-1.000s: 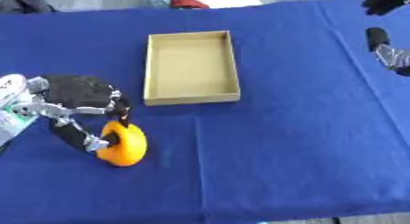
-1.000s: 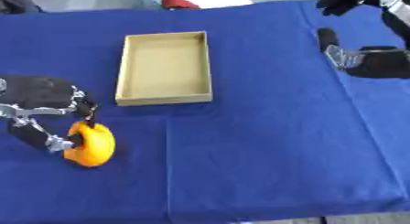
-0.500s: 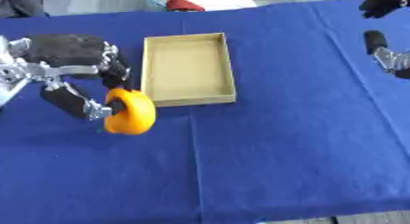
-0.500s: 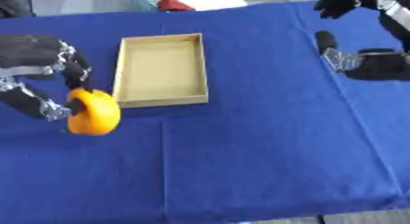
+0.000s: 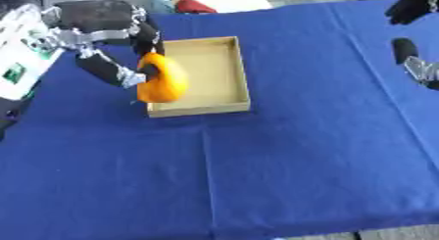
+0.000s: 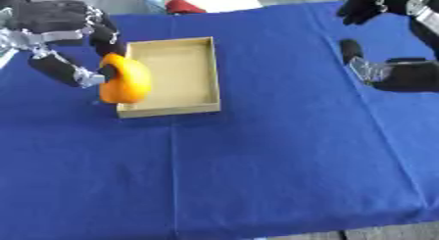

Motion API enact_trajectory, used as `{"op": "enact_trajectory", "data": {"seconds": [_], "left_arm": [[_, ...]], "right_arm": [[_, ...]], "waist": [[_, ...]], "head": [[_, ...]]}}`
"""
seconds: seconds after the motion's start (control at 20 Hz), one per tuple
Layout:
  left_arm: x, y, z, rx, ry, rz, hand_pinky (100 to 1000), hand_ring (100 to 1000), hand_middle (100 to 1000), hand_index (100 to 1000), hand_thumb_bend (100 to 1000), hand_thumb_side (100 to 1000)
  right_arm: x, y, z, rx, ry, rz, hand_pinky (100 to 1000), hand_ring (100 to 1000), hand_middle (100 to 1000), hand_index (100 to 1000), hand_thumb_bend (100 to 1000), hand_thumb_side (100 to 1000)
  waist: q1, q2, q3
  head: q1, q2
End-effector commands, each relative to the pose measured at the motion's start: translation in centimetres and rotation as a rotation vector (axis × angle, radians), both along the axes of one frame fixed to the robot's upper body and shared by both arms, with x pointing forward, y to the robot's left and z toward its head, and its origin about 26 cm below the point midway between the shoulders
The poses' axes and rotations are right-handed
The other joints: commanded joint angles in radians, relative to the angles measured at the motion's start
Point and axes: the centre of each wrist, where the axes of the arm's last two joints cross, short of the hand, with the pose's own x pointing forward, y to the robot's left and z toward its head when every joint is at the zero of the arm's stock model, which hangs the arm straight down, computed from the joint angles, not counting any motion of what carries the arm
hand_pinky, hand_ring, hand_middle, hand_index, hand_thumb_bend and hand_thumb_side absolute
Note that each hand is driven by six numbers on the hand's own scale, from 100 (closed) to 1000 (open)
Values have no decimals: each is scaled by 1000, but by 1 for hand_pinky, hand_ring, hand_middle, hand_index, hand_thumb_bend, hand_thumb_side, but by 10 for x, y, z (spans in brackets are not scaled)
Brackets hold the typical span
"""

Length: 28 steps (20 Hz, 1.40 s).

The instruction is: Pick up objects on the table and place them in the box.

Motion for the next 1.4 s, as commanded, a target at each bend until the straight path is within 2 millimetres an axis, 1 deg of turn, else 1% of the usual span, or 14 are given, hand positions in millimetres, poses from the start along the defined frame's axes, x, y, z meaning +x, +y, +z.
{"op": "enact_trajectory", "data": {"seconds": [0.05, 0.35, 0.45, 0.6, 0.65, 0.75, 0.8, 0.85, 0.95, 1.0, 1.15, 1.2, 1.3, 1.4], "left_arm": [[12, 0, 7, 92, -61, -29, 398, 432, 394, 524, 100, 197], [27, -14, -2, 88, -185, 26, 450, 476, 436, 561, 100, 167], [30, -16, -9, 99, -209, 46, 482, 502, 462, 587, 129, 166], [34, -16, -19, 103, -243, 90, 581, 595, 558, 689, 169, 173], [36, -15, -22, 95, -255, 111, 623, 640, 603, 728, 198, 181], [38, -12, -28, 74, -276, 153, 698, 727, 696, 810, 305, 204], [39, -10, -29, 60, -287, 172, 718, 750, 727, 837, 381, 229], [39, -7, -31, 44, -297, 191, 737, 768, 751, 858, 404, 231], [40, -3, -32, 14, -313, 216, 758, 791, 780, 883, 508, 252], [40, -1, -32, 1, -318, 225, 759, 792, 782, 884, 503, 247], [38, 10, -26, -54, -332, 233, 734, 766, 756, 860, 414, 211], [35, 14, -23, -71, -334, 230, 734, 766, 756, 860, 414, 211], [26, 24, -12, -118, -343, 214, 732, 759, 740, 848, 345, 179], [8, 38, 1, -175, -354, 186, 724, 750, 732, 847, 296, 159]], "right_arm": [[-2, 2, 10, -6, -26, 18, 676, 689, 690, 940, 100, 256], [-1, 5, 10, -7, -23, 33, 676, 690, 691, 941, 100, 255], [-1, 5, 10, -6, -21, 35, 676, 690, 691, 941, 100, 253], [-1, 5, 10, -6, -20, 35, 676, 690, 690, 940, 100, 253], [-1, 5, 10, -5, -20, 36, 676, 690, 690, 940, 100, 253], [-1, 6, 10, -4, -20, 36, 676, 690, 690, 940, 100, 252], [-1, 6, 10, -4, -20, 36, 676, 690, 690, 941, 100, 252], [-1, 5, 9, -4, -19, 34, 676, 690, 690, 941, 100, 252], [-1, 4, 9, -3, -19, 29, 676, 690, 690, 940, 100, 252], [-1, 4, 9, -3, -18, 28, 677, 691, 690, 940, 100, 251], [-1, 3, 8, -3, -15, 21, 677, 691, 691, 941, 100, 249], [-1, 2, 7, -3, -14, 17, 677, 691, 691, 941, 100, 249], [-1, 0, 6, -3, -12, 4, 677, 692, 691, 941, 100, 249], [-1, -2, 5, -2, -12, -6, 678, 692, 692, 941, 100, 248]], "waist": [[-3, -14, -6], [-2, -13, -25], [-3, -12, -28], [-4, -12, -30], [-5, -12, -30], [-6, -12, -30], [-7, -12, -29], [-8, -12, -28], [-9, -13, -25], [-10, -13, -23], [-14, -16, -12], [-15, -17, -9], [-16, -17, 3], [-18, -16, 15]], "head": [[9, -5], [18, -4], [21, -4], [24, -5], [24, -5], [25, -7], [25, -7], [25, -8], [22, -7], [21, -7], [16, -6], [15, -6], [12, -5], [8, -4]]}}
